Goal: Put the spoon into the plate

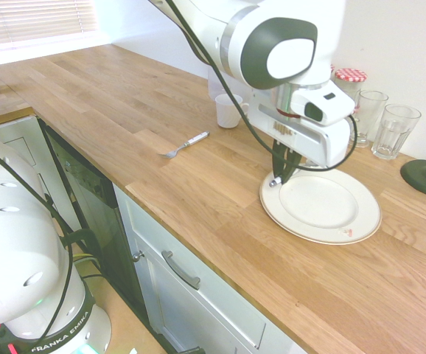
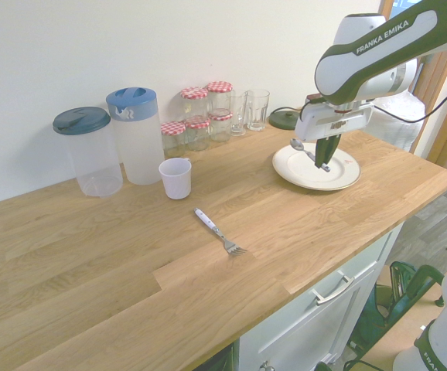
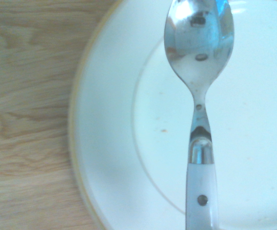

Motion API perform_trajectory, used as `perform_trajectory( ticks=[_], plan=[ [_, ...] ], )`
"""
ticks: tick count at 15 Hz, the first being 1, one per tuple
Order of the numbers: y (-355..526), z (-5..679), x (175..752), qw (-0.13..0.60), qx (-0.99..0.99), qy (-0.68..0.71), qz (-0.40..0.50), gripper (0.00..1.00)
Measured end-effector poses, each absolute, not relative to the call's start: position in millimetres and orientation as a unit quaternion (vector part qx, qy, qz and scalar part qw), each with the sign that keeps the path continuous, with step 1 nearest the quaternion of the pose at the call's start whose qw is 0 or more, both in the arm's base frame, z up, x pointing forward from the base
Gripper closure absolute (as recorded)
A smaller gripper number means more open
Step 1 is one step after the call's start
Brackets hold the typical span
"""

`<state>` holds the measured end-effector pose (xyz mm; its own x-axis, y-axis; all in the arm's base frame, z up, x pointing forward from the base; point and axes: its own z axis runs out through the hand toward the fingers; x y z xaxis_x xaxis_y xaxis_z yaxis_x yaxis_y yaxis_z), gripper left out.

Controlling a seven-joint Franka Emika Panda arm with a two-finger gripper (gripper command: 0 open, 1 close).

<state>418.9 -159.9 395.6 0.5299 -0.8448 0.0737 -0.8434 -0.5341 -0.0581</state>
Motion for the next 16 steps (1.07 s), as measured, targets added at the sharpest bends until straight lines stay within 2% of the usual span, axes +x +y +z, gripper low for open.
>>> perform_trajectory(
  ticks=[6, 10, 11, 16],
  plan=[
    [-200.2, 356.4, 453.8, -0.002, -0.879, 0.475, -0.035, 1.00],
    [-213.8, 354.3, 477.7, -0.003, -0.886, 0.463, -0.038, 1.00],
    [-214.5, 351.1, 478.8, 0.001, -0.887, 0.461, -0.035, 0.00],
    [-204.3, 345.0, 489.3, 0.006, -0.892, 0.451, -0.030, 0.00]
  ],
)
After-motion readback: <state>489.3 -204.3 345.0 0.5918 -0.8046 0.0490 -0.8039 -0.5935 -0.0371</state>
